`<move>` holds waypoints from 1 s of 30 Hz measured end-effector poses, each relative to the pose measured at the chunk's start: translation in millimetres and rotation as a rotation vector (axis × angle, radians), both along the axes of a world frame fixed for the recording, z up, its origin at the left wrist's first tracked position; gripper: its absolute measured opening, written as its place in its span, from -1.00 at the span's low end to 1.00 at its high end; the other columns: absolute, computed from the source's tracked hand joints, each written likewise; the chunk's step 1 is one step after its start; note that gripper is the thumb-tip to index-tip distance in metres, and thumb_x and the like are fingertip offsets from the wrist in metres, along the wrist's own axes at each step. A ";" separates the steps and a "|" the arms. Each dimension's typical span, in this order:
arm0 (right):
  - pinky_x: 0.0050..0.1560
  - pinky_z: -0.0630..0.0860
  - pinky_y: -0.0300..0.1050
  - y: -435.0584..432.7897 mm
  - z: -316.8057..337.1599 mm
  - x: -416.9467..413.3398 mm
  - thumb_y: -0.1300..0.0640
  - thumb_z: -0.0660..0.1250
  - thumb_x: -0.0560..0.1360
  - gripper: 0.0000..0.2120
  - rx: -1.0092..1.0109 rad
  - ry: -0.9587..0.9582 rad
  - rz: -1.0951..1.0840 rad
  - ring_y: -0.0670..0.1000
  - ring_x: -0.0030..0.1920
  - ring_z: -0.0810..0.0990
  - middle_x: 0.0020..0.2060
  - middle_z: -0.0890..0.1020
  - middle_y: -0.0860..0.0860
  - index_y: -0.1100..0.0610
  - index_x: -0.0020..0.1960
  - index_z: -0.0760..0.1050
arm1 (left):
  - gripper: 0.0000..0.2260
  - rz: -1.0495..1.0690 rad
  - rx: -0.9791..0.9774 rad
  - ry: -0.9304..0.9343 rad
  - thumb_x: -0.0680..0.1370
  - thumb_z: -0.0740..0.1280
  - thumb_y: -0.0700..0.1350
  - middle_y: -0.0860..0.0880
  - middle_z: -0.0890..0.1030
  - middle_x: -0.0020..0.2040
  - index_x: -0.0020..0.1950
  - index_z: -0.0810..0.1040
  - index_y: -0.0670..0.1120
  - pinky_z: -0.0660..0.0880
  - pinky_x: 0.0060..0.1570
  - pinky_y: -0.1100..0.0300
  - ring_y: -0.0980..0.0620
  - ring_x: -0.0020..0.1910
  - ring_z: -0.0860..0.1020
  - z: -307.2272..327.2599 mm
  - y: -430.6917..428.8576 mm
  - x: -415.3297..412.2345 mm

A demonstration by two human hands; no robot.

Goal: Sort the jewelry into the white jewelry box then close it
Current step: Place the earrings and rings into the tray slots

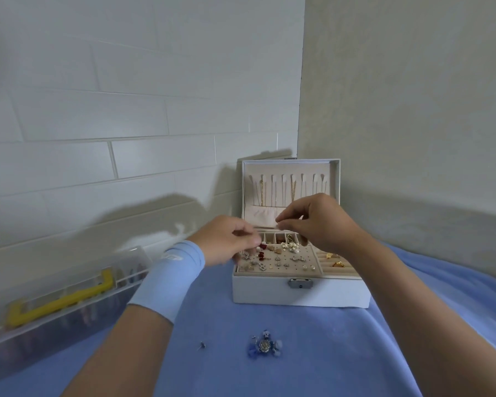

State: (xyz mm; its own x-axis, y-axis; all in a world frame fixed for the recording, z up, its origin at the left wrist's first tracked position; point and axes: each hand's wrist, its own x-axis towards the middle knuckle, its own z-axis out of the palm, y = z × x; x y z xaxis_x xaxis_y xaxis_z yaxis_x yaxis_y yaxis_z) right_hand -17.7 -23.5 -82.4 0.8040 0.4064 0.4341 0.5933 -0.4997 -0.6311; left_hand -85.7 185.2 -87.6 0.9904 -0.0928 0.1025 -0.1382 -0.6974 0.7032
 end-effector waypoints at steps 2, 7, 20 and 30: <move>-0.26 0.57 -0.22 -4.1 -1.3 3.7 0.10 0.51 0.50 -0.97 -0.073 -0.014 -0.064 -0.15 -0.40 0.58 -0.28 0.69 -0.17 -0.02 -0.09 0.71 | -0.86 -0.059 0.255 0.184 0.60 0.35 0.00 0.10 0.67 -0.18 -0.02 0.61 -0.06 0.38 -0.45 0.32 0.11 -0.35 0.59 0.7 14.0 -11.8; -0.06 0.62 -0.12 -9.7 -7.3 10.5 0.07 0.48 0.51 -0.95 -0.364 -0.043 -0.236 -0.16 -0.14 0.63 -0.20 0.70 -0.18 -0.06 -0.10 0.71 | -0.91 -0.100 0.517 0.673 0.48 0.49 -0.01 0.13 0.69 -0.16 -0.06 0.62 0.07 0.44 -0.32 0.31 0.10 -0.25 0.66 -9.2 21.2 -40.9; -0.13 0.48 -0.19 -17.4 -17.9 17.7 0.07 0.45 0.49 -0.92 -0.537 -0.041 -0.293 -0.14 -0.14 0.57 -0.27 0.58 -0.25 -0.09 -0.15 0.67 | -0.80 -0.011 0.538 0.812 0.48 0.47 -0.31 -0.22 0.66 0.08 0.10 0.68 -0.18 0.61 0.07 0.11 -0.05 -0.18 0.72 -23.4 19.1 -41.0; -0.16 0.48 -0.23 -15.2 -19.5 16.0 0.04 0.45 0.51 -0.93 -0.547 -0.058 -0.243 -0.15 -0.14 0.58 -0.23 0.61 -0.22 -0.10 -0.14 0.65 | -0.87 -0.119 0.012 0.300 0.58 0.36 -0.29 -0.04 0.62 -0.25 -0.05 0.63 -0.08 0.57 -0.25 0.30 0.14 -0.35 0.58 -16.5 14.4 -21.0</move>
